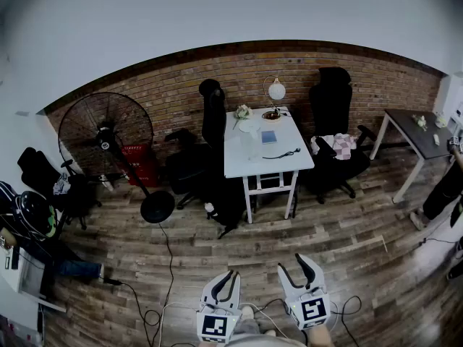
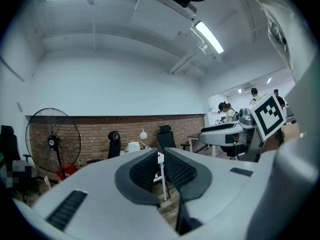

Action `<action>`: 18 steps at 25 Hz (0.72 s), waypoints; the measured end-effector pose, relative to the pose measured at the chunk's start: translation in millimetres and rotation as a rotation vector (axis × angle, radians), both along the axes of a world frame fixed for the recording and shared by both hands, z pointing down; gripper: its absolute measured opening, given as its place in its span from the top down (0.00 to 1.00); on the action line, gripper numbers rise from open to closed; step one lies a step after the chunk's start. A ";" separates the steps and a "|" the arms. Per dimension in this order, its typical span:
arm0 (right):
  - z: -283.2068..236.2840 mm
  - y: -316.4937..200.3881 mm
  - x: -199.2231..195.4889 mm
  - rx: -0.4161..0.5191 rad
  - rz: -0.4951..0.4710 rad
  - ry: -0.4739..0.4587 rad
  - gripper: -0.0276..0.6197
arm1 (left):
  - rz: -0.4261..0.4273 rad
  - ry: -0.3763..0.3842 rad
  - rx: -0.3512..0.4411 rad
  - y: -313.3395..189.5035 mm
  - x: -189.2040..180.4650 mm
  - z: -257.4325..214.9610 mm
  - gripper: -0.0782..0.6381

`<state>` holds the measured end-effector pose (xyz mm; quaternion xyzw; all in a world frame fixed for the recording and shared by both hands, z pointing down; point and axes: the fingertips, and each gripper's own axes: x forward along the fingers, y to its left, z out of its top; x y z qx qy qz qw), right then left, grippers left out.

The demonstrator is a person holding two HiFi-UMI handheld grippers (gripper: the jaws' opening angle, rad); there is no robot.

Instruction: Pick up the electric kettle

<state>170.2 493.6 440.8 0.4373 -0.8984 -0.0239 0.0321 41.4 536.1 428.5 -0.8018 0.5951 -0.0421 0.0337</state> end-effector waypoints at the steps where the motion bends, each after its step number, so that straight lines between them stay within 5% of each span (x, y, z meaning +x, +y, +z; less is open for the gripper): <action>1: 0.8 -5.9 -1.9 0.000 0.008 -0.001 0.64 | 0.004 0.001 -0.001 -6.6 -2.1 0.7 0.84; 6: 7.0 -33.7 -13.9 -0.006 0.022 0.012 0.64 | 0.011 -0.008 -0.043 -37.1 -13.3 10.0 0.84; 18: 7.1 -95.5 -55.2 -0.019 0.045 0.043 0.64 | 0.061 -0.003 -0.001 -107.5 -49.2 5.3 0.84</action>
